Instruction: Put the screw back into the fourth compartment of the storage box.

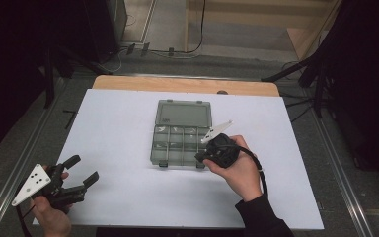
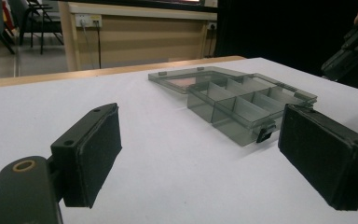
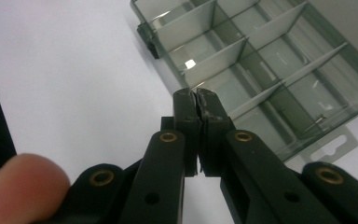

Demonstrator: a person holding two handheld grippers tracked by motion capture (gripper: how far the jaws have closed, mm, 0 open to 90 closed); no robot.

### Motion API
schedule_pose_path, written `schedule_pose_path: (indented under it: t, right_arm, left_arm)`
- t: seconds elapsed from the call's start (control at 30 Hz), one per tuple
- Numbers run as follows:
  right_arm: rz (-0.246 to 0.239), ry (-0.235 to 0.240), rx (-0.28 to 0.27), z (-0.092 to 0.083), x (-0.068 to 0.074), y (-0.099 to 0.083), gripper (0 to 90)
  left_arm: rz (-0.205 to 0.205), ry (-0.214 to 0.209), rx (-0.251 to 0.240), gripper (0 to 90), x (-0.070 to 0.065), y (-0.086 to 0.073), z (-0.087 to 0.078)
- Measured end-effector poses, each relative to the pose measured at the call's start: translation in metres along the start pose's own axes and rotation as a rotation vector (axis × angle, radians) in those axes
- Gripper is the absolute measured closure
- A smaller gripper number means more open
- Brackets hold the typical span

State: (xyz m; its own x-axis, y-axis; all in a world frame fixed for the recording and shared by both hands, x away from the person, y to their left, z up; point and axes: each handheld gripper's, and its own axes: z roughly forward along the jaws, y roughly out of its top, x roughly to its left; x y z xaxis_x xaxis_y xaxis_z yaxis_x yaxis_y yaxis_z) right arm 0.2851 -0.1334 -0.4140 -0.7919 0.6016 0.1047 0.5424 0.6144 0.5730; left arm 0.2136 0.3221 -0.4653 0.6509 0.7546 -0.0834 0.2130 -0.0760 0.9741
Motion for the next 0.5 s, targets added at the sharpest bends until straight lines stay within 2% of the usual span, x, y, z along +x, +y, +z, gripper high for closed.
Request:
schedule_pose_path:
  t: [0.5]
  right_arm:
    - [0.019,-0.025,0.010,-0.002,-0.021,0.014,89.8]
  left_arm:
    - [-0.003,0.000,-0.004,13.3,0.001,0.000,0.000]
